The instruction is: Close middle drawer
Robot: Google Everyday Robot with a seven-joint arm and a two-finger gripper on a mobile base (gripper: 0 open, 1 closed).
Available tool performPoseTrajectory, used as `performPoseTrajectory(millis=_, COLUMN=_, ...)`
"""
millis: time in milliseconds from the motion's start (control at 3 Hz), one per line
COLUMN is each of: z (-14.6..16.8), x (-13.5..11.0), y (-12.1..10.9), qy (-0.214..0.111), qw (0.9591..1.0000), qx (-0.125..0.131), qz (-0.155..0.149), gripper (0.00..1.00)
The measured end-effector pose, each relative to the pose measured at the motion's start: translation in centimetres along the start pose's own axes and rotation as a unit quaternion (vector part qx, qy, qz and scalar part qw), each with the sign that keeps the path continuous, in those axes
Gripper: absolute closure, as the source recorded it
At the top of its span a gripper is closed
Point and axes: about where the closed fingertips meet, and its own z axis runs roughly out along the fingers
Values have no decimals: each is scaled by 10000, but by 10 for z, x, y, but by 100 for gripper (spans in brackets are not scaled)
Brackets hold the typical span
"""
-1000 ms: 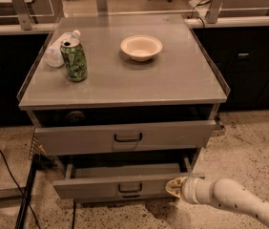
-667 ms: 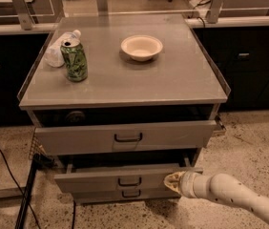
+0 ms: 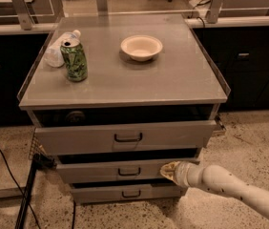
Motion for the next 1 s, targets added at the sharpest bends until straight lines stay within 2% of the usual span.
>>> performPoseTrajectory(millis=333, z=2, x=-2, y=2, qy=41, qw=10000, qx=-44, qz=-68, gripper=100)
performPoseTrajectory(millis=667, z=2, x=-7, y=11, qy=107, qw=9995, qx=-226, qz=-187, gripper=100)
performPoseTrajectory(millis=1000, z=-22, x=-11, y=48, qy=269, qw=9959, qx=-808, qz=-304, gripper=100)
